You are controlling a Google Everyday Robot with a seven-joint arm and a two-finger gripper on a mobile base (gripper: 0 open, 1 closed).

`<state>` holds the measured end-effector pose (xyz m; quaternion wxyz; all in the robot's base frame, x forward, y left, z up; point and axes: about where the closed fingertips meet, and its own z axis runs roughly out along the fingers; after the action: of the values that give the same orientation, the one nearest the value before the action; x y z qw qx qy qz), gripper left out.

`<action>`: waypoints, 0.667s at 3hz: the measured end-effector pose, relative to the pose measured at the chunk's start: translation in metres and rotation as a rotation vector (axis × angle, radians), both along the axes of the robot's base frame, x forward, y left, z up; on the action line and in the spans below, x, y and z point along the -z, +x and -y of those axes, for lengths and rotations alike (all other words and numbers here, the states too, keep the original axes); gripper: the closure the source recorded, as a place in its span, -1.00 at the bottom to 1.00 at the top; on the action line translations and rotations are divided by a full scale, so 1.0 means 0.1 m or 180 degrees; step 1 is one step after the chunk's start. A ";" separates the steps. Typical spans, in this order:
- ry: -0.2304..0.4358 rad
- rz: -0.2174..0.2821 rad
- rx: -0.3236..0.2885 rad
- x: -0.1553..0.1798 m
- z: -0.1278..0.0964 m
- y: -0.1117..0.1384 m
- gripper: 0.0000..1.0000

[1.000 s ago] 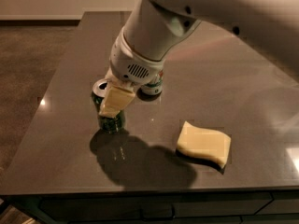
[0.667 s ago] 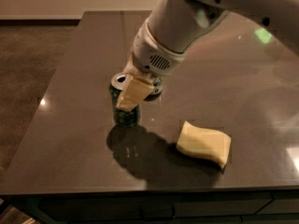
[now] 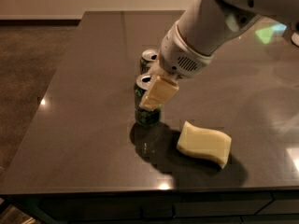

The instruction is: Move green can near sponge

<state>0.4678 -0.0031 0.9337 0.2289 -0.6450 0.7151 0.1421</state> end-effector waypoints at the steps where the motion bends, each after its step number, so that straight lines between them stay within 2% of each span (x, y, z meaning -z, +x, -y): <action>1: 0.0003 -0.0013 0.0111 0.08 0.16 -0.02 1.00; 2: -0.0001 -0.0041 0.0210 0.16 0.31 -0.07 0.65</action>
Offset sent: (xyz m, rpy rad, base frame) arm -0.0103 -0.0505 -0.0288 0.0003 0.0308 -0.1077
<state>0.4612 -0.0337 0.9176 0.2288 -0.6203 0.7374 0.1386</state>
